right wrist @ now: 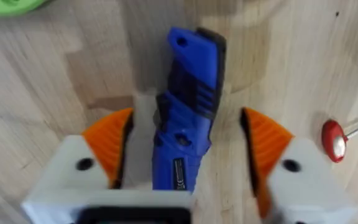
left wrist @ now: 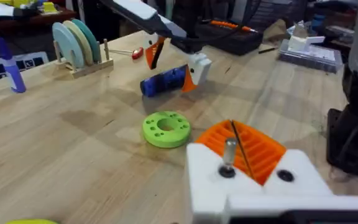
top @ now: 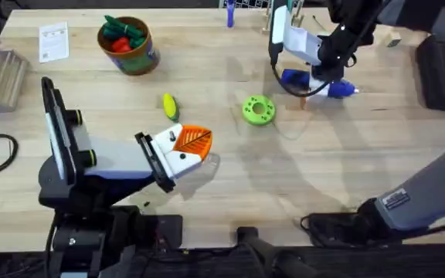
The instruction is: Pick up the gripper from the table and insert it into the empty holder that is missing its gripper. Then pick up a screw, insert it into the mounting hole, and use the screwdriver to tighten it. Finally, clean up the table by picking up the vegetable and placing it into the bucket.
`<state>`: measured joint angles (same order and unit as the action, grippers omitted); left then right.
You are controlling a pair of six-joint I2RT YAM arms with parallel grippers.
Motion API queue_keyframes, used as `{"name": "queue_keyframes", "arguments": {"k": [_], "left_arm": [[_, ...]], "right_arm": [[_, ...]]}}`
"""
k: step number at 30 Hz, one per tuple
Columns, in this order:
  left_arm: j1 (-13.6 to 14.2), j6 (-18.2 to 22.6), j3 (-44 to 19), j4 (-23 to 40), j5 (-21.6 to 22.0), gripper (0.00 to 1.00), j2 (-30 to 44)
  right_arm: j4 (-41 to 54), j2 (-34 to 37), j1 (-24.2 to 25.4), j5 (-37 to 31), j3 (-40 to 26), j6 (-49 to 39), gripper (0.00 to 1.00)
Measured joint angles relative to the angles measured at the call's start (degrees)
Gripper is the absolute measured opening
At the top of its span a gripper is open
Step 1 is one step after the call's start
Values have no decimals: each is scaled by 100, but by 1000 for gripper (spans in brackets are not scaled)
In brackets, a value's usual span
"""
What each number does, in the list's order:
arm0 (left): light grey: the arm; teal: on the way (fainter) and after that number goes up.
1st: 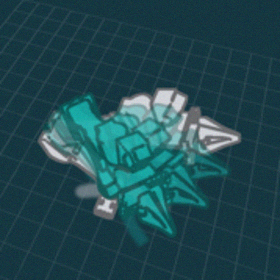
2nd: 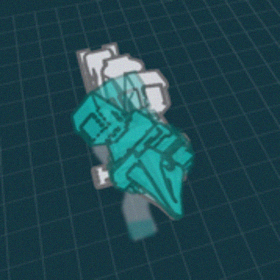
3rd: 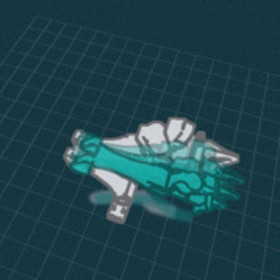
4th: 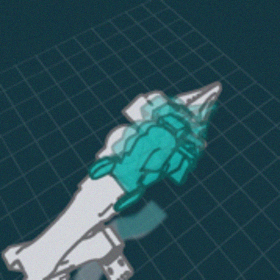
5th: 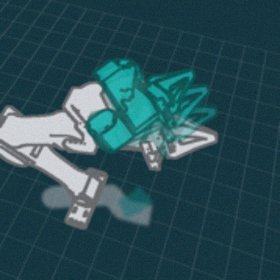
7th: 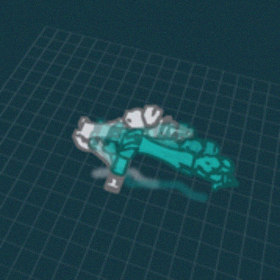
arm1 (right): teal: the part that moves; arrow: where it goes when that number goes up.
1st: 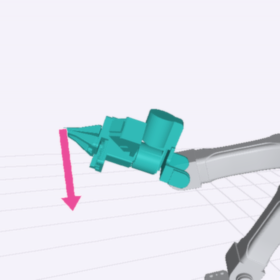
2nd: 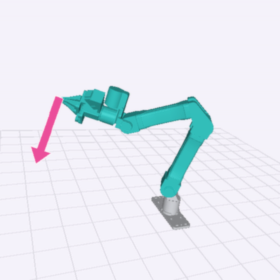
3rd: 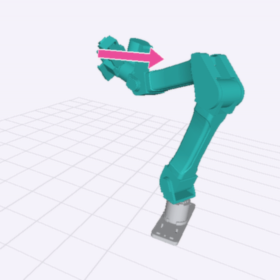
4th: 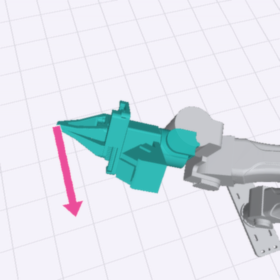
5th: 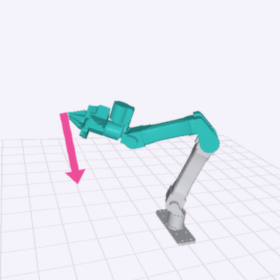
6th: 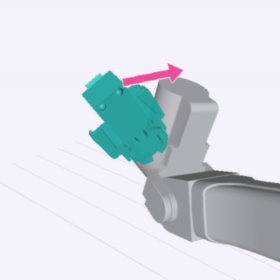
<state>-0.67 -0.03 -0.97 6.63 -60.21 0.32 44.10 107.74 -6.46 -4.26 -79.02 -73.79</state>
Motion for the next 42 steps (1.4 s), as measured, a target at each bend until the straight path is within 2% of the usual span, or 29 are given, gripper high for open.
{"name": "queue_keyframes", "arguments": {"k": [2,8,11,12,17,18,19,20,25,27,29,31,34,37,42], "left_arm": [[0,0,0,0,0,16,0],[0,0,0,0,1,16,-1],[0,0,0,0,1,16,0],[0,14,0,-1,1,54,0],[0,0,0,0,1,843,0],[0,-22,0,0,0,944,0],[0,-22,0,0,1,974,0],[0,-23,0,-3,3,986,-1],[0,-76,35,-422,197,986,0],[-3,-245,35,-646,387,986,0],[-32,-382,31,-594,581,986,0],[-85,-466,-54,-197,795,986,-1],[-204,-507,-499,913,1252,986,0],[-329,-382,-1250,1866,1788,986,82],[-372,-52,-2633,2832,2580,986,740]], "right_arm": [[4,0,0,-6,0,8,986],[-62,-2,-19,-24,0,14,990],[-371,-90,-83,-46,0,288,990],[-523,-165,-127,-48,0,478,990],[-1191,-988,-403,-43,-2,1875,990],[-1224,-1188,-450,-43,-2,2145,991],[-1243,-1402,-491,-42,-3,2431,992],[-1398,-1943,-554,-43,-15,3223,991],[-1875,-2506,-602,-42,-33,4893,991],[-1839,-2723,-610,-41,-33,5611,991],[-1694,-2932,-614,-41,-33,6228,992],[-1515,-3135,-614,-41,-33,6733,991],[-1145,-3382,-614,-43,-33,7176,991],[-629,-3558,-614,-41,-33,7560,991],[-171,-3642,-614,-33,-2,8139,991]]}}
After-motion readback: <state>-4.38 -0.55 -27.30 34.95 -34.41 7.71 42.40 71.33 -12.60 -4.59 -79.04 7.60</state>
